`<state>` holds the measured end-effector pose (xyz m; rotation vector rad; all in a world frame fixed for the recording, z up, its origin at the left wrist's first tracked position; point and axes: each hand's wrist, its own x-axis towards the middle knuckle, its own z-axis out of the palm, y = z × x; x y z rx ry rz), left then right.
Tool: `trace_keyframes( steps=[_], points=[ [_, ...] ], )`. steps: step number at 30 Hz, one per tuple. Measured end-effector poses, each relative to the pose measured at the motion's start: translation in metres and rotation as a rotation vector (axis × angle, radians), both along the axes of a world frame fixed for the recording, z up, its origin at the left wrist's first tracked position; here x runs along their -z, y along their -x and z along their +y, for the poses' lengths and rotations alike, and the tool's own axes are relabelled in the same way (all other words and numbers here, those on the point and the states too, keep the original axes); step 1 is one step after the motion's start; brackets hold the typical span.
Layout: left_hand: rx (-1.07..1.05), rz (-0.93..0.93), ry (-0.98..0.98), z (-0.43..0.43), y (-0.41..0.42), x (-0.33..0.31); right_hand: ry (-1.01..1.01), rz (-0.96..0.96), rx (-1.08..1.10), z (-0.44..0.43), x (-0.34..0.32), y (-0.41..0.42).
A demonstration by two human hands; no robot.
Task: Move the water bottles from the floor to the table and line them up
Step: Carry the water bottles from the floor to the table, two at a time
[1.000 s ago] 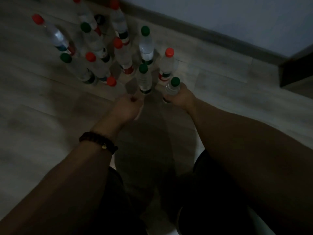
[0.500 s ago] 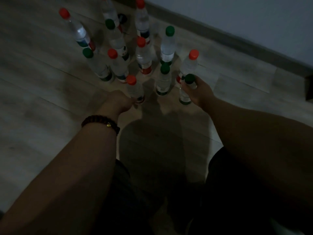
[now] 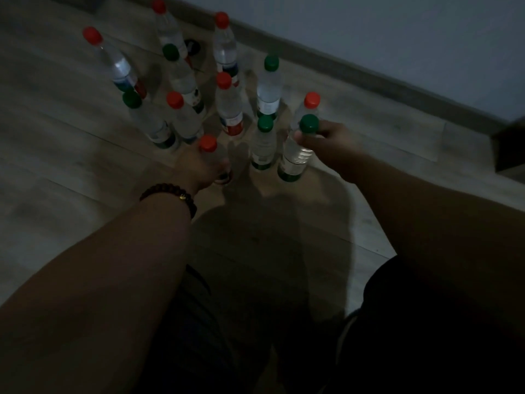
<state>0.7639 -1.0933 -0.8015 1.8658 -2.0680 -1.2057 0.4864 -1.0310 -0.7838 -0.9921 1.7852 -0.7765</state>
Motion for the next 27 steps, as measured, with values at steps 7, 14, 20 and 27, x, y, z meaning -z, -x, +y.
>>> trace_keyframes(
  steps=[7,14,20,27],
  points=[
    [-0.004,-0.061,0.096,0.005,0.005,0.011,0.055,-0.195,-0.005,0.001,-0.024,-0.004],
    [-0.003,0.027,0.150,0.032,0.005,-0.046,0.140,-0.198,-0.028,0.029,-0.080,-0.017],
    [0.039,0.165,0.259,0.072,0.002,-0.218,0.127,-0.058,-0.034,0.064,-0.235,-0.030],
    [0.052,0.265,0.151,0.131,0.004,-0.499,0.173,-0.042,-0.026,0.110,-0.497,-0.050]
  ],
)
